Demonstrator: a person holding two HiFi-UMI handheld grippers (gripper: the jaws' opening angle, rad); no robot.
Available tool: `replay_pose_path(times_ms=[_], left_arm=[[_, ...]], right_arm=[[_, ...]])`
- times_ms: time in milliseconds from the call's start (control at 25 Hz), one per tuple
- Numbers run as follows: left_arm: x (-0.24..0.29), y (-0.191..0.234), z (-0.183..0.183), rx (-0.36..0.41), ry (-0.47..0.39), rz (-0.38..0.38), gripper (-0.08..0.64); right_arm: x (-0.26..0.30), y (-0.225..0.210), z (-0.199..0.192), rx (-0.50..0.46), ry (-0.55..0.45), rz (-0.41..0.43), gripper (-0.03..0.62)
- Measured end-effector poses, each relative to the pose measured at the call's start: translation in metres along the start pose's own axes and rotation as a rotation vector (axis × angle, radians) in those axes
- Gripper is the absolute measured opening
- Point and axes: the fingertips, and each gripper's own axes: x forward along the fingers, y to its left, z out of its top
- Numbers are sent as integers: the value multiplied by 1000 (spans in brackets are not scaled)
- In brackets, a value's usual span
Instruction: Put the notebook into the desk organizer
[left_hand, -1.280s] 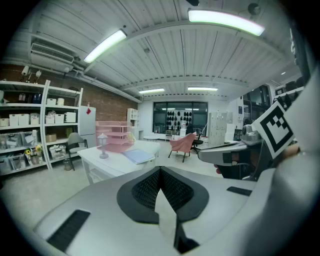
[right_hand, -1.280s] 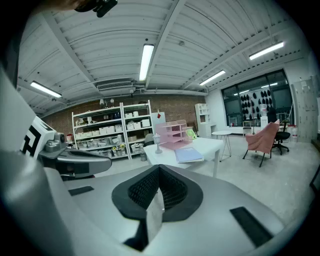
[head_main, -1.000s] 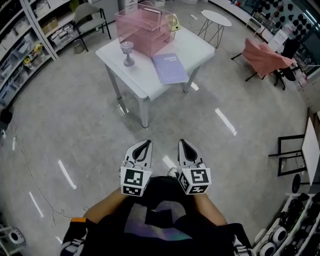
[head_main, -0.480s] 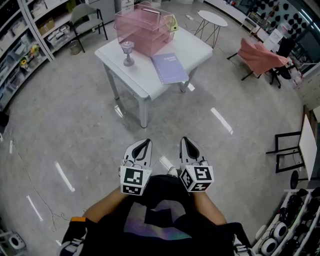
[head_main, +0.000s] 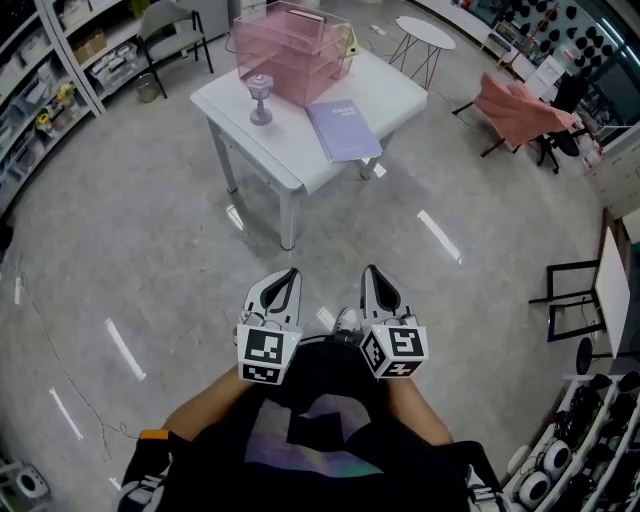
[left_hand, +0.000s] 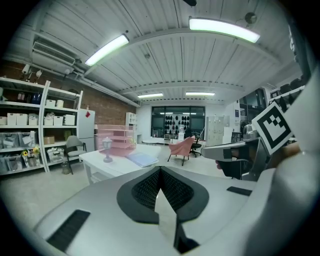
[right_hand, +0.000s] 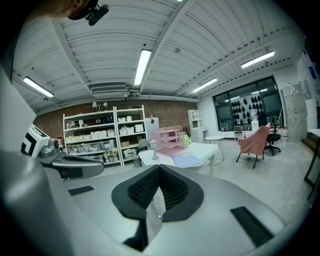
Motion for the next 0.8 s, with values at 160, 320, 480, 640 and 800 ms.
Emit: replay_pose_path(times_ms=[160, 320, 480, 640, 800], left_arm=[[14, 7, 4, -6, -3, 30, 8], [37, 11, 8, -4, 11, 61, 8], [71, 7, 15, -9, 36, 79, 8], [110, 5, 21, -17, 67, 94, 8], [148, 1, 30, -18, 92, 118, 8]], right_arm=[[17, -7, 6, -1, -1, 23, 17], [41, -24, 8, -2, 7, 52, 17], [68, -52, 14, -1, 27, 83, 17], [98, -83, 21, 6, 47, 110, 17], [124, -114, 26, 22, 66, 141, 17]])
